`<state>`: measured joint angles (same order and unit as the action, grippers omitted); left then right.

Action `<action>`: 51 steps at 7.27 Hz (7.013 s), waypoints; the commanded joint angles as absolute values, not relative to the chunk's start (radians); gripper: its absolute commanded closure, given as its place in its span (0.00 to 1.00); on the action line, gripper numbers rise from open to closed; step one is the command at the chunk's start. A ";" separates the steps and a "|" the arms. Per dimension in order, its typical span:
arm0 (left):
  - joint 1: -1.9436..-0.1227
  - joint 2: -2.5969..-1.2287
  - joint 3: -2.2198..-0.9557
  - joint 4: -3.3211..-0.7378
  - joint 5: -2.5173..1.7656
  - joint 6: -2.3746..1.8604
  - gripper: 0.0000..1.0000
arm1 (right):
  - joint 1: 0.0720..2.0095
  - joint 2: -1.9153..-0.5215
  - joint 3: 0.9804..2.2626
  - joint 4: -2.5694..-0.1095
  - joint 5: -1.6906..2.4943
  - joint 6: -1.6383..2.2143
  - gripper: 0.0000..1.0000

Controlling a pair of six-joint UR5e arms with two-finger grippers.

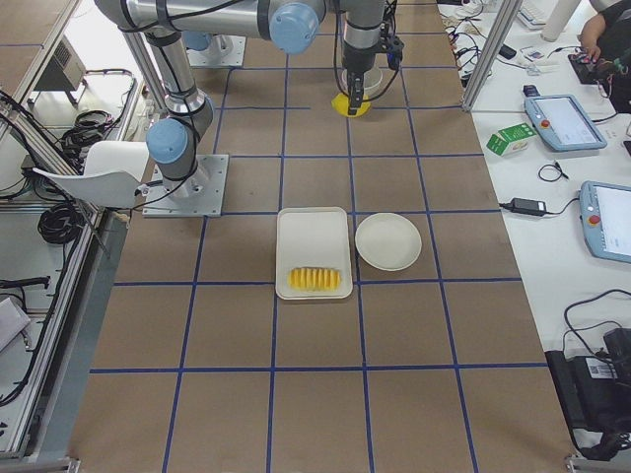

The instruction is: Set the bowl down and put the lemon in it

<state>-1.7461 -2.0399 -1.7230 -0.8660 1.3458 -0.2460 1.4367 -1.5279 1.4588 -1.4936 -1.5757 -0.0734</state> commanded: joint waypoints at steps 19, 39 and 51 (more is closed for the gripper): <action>-1.536 -1.560 -1.560 -1.601 1.591 0.092 0.00 | 1.979 -1.026 1.462 -2.014 -1.575 0.410 0.68; -1.536 -1.572 -1.525 -1.572 1.569 0.130 0.00 | 1.806 -1.512 1.460 -1.634 -1.579 0.344 0.00; -1.531 -1.569 -1.525 -1.572 1.568 0.130 0.00 | 1.641 -1.603 1.552 -1.649 -1.585 0.135 0.00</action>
